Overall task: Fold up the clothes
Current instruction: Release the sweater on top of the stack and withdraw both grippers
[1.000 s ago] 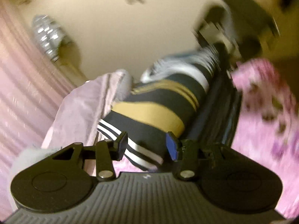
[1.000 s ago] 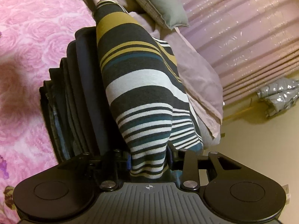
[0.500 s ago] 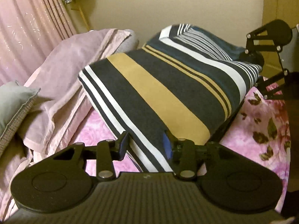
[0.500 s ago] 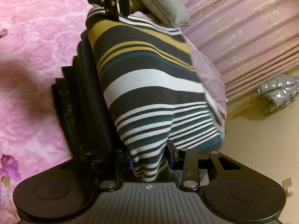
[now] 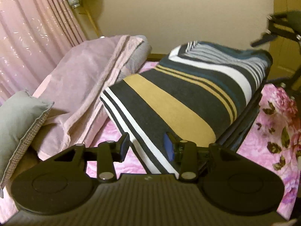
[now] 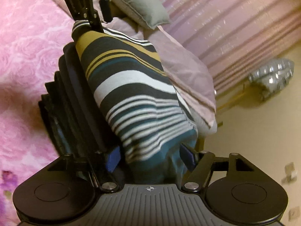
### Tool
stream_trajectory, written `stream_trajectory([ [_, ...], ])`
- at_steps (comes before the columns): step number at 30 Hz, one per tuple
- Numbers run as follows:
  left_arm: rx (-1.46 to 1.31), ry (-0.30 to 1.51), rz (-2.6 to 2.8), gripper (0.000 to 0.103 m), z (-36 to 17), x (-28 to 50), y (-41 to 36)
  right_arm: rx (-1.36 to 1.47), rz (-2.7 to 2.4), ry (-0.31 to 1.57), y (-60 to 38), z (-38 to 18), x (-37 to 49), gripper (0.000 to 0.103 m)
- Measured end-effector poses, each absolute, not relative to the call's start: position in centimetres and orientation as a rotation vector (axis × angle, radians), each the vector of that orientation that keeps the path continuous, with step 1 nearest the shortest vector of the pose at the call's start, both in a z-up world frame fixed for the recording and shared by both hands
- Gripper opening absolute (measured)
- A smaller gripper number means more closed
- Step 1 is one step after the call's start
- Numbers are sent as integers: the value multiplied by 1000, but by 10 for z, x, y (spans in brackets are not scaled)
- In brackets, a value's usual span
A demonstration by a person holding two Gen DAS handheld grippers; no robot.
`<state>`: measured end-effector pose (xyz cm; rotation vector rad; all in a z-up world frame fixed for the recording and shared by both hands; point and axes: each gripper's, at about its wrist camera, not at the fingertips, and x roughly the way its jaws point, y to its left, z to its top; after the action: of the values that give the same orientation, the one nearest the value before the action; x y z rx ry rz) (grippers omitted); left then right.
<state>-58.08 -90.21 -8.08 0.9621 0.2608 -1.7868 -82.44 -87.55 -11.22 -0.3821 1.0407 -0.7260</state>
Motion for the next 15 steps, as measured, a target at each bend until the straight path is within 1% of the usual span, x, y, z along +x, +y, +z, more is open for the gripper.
stream_trajectory([
  [2,895,251,-1785,39,-67,-578,-896,-290,-752,986,-870,-98,-831,69],
  [5,818,259,-1787,39,-54,-577,-892,-103,-801,823,-869,-69,-842,69],
  [9,875,299,-1791,39,-66,-586,-897,266,-882,564,-899,-51,-864,68],
  [10,896,306,-1788,39,-72,-589,-898,351,-898,543,-909,-55,-868,63],
  [11,903,310,-1775,39,-77,-591,-898,422,-895,564,-919,-66,-870,61],
  [14,902,330,-1761,39,-78,-592,-894,558,-874,646,-937,-97,-873,62],
  [15,901,335,-1757,39,-77,-592,-893,561,-875,644,-936,-96,-875,62],
])
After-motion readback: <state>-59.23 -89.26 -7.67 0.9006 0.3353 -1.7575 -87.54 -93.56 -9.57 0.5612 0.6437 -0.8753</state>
